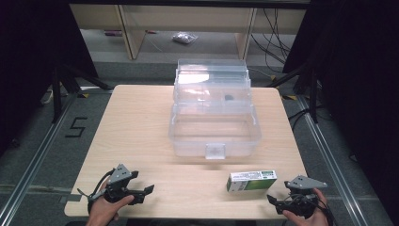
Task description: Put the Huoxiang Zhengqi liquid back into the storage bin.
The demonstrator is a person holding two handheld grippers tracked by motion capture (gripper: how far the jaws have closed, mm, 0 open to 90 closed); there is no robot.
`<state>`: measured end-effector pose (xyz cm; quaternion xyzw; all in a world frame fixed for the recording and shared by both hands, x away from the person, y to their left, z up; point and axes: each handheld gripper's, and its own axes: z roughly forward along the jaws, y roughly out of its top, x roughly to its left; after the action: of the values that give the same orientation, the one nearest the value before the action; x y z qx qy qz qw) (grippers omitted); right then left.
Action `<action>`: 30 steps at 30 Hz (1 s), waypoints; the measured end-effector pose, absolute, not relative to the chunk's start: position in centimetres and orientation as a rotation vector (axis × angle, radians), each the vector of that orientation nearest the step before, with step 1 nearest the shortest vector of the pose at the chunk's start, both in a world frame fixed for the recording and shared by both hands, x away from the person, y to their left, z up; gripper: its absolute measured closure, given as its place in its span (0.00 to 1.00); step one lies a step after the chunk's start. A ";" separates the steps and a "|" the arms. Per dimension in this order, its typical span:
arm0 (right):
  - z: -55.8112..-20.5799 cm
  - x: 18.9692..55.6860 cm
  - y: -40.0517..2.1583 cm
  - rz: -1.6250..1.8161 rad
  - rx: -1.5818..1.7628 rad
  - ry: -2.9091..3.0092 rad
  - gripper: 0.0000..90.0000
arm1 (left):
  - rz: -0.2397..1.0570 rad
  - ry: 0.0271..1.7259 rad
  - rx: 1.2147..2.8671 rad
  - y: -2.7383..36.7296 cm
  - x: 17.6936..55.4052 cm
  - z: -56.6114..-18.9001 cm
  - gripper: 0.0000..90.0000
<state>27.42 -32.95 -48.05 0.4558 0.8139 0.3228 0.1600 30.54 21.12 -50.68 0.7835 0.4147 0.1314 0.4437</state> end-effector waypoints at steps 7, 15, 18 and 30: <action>-47.1 27.7 -32.8 0.890 1.254 2.369 0.18 | 0.336 1.025 1.930 21.1 30.5 -50.6 0.17; -45.5 28.2 -32.3 0.884 1.220 2.416 0.18 | 0.336 1.019 1.941 21.2 30.5 -50.6 0.17; -45.1 28.3 -32.3 0.892 1.209 2.440 0.18 | 0.330 1.030 1.916 21.0 30.5 -50.7 0.17; -43.1 29.1 -31.5 0.872 1.132 2.463 0.18 | 0.320 1.035 1.919 21.1 30.5 -50.7 0.17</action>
<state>29.11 -31.54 -43.09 0.3932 0.8557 0.3028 0.1465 30.51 21.08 -50.66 0.7768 0.4189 0.1297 0.4521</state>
